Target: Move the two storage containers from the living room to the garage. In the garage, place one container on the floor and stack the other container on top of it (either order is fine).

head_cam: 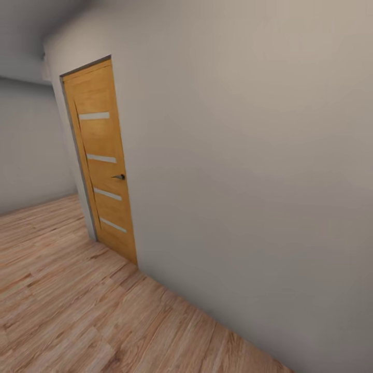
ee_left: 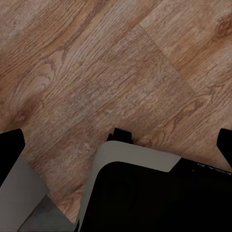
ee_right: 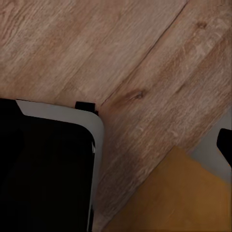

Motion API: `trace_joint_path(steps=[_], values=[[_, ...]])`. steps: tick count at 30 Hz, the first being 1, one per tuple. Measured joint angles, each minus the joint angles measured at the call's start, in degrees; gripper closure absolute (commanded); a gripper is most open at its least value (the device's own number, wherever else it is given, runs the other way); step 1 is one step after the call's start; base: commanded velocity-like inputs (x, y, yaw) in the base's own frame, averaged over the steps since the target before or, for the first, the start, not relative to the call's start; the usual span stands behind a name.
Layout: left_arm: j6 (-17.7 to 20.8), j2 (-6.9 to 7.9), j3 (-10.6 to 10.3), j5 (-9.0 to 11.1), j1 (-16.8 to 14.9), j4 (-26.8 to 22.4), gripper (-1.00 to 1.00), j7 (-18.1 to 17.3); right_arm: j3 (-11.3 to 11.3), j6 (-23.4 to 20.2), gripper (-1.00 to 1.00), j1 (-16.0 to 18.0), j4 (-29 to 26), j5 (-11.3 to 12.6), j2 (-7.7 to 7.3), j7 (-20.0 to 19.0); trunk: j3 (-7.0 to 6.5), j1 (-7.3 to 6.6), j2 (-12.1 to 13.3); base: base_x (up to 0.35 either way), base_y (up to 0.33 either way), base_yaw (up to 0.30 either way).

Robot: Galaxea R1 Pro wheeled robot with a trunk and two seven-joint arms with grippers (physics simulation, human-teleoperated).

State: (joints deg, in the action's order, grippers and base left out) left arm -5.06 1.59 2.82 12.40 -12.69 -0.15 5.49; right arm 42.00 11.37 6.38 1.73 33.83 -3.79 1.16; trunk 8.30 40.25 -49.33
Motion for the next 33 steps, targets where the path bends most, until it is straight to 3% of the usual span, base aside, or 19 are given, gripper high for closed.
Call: trace_joint_path(steps=[33], values=[[0.1, 0.06, 0.0, 0.0, 0.0, 0.0, -1.0, 0.0, -0.1, 0.1, -1.0, 0.0, 0.0, 0.1, -0.1, 0.0, 0.0, 0.0, 0.0, 0.205, 0.0, 0.269]])
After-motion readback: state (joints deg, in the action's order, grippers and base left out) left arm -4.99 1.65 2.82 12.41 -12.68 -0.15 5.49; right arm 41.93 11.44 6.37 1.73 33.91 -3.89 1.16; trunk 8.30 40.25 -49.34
